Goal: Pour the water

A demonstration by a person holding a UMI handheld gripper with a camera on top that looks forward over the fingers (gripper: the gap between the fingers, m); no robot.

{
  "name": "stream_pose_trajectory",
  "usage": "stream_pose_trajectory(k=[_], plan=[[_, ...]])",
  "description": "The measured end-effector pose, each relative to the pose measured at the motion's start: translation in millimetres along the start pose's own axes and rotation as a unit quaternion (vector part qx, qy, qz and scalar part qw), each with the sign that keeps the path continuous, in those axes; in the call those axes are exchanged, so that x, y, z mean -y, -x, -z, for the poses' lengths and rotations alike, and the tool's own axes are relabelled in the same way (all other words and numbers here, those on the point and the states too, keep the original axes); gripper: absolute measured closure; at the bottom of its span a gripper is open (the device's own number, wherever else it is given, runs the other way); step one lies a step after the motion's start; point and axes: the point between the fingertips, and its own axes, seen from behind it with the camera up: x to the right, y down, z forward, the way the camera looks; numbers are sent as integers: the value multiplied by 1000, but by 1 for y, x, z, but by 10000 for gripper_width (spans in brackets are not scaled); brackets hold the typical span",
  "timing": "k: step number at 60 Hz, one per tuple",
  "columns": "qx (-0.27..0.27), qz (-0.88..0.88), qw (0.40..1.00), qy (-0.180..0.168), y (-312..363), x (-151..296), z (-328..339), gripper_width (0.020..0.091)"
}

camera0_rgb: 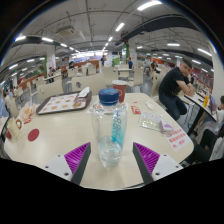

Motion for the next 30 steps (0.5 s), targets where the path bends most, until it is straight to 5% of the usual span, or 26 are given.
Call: stream_pose_trajectory(k=[10,13,16,30], plan=[[15,5,1000,-23,3,18,-38,280],[18,7,999,-29,6,21,-45,362],[11,9,999,-30,5,22,-48,558],[9,11,999,-47,6,26,-51,619]])
